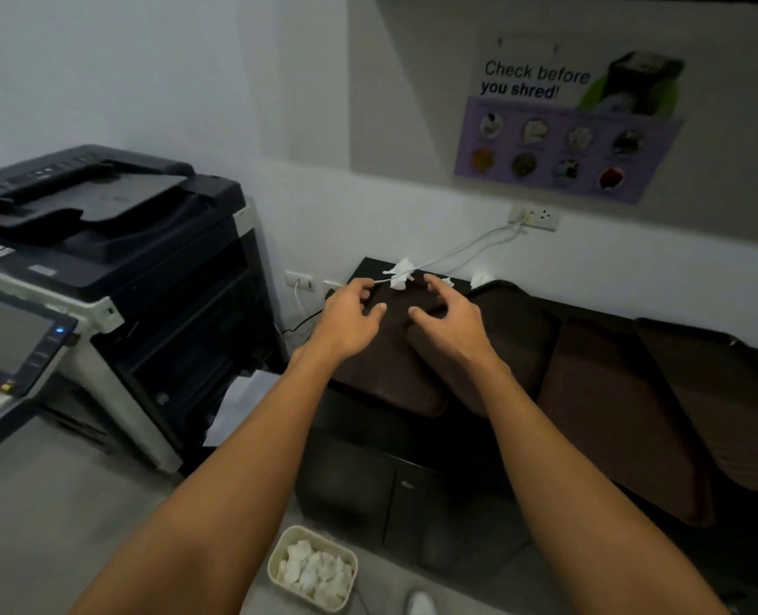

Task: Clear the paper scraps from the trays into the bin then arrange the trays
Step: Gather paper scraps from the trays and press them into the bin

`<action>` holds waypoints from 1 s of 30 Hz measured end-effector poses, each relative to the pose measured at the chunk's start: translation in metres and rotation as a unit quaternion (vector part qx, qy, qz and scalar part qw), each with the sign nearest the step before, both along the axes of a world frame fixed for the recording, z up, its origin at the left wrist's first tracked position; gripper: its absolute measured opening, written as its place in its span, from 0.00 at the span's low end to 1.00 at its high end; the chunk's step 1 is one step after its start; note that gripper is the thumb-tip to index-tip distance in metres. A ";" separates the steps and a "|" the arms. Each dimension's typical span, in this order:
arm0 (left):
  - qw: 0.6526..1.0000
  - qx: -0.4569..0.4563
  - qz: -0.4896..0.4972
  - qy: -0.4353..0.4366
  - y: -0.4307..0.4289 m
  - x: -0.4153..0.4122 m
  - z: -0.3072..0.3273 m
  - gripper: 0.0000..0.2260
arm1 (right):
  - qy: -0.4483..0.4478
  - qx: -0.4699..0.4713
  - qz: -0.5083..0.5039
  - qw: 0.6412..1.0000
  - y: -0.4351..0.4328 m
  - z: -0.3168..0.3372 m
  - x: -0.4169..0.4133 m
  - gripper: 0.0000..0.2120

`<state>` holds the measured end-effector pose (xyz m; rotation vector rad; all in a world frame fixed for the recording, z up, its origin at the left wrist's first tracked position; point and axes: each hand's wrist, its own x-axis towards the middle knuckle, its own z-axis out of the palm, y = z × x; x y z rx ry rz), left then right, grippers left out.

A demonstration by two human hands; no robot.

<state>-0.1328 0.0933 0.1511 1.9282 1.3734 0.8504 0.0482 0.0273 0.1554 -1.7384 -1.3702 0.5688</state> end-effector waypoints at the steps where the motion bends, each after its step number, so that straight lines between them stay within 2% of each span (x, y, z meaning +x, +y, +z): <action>1: 1.000 0.000 -0.006 0.000 0.007 0.009 -0.001 0.22 | -0.001 -0.002 -0.002 1.000 0.006 -0.001 0.009 0.31; 11: 0.999 -0.036 -0.024 0.011 0.089 0.098 -0.042 0.19 | -0.035 -0.044 -0.017 0.998 0.088 -0.039 0.098 0.30; 23: 0.996 -0.067 -0.048 0.031 0.193 0.192 -0.120 0.18 | -0.073 -0.127 -0.045 0.988 0.213 -0.132 0.219 0.27; 30: 0.994 -0.087 -0.060 0.032 0.234 0.225 -0.158 0.18 | -0.173 -0.078 -0.032 0.981 0.272 -0.180 0.268 0.26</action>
